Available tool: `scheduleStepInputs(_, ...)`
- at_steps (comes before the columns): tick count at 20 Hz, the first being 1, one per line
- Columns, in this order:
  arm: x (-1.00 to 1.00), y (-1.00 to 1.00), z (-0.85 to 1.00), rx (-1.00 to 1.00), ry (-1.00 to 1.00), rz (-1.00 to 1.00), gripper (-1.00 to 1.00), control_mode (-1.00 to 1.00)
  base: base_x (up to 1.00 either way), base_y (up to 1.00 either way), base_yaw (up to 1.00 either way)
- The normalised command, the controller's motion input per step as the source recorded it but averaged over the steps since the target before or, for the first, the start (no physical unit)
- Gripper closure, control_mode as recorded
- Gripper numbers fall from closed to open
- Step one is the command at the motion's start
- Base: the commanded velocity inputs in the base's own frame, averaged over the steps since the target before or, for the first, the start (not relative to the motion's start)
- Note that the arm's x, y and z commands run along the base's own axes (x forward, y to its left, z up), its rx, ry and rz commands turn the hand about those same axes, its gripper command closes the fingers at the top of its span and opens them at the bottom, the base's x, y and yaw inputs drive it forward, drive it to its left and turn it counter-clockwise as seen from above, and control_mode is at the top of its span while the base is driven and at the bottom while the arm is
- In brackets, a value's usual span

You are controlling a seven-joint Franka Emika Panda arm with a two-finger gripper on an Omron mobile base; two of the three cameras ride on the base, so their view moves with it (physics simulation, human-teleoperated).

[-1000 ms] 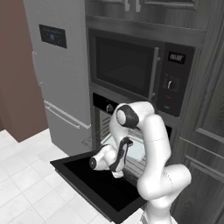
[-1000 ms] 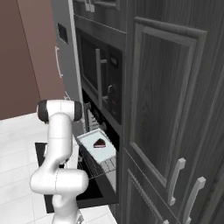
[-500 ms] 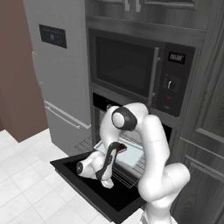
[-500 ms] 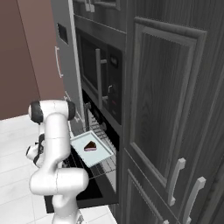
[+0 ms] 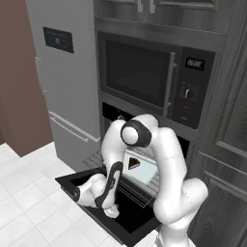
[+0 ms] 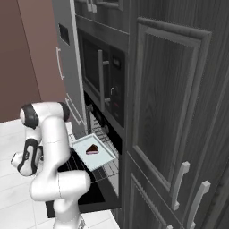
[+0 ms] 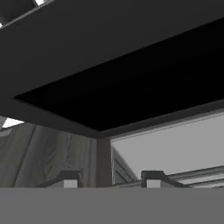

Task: Take the baked cake out of the oven and place it on the plate for cooling. Then close the oven door.

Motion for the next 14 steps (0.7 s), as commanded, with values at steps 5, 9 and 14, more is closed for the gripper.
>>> scheduleStepInputs(5, -0.24, -0.19, 1.00, 0.03, -0.11, 0.00, -1.00, -1.00, 0.00, 0.00, 0.00)
scheduleStepInputs(9, 0.02, -0.24, 1.00, 0.03, 0.00, 0.00, -1.00, -1.00, 0.00, 0.00, 0.00)
scheduleStepInputs(14, 0.27, -0.27, 0.93, 0.03, 0.13, 0.01, -1.00, -1.00, 0.00, 0.00, 0.00)
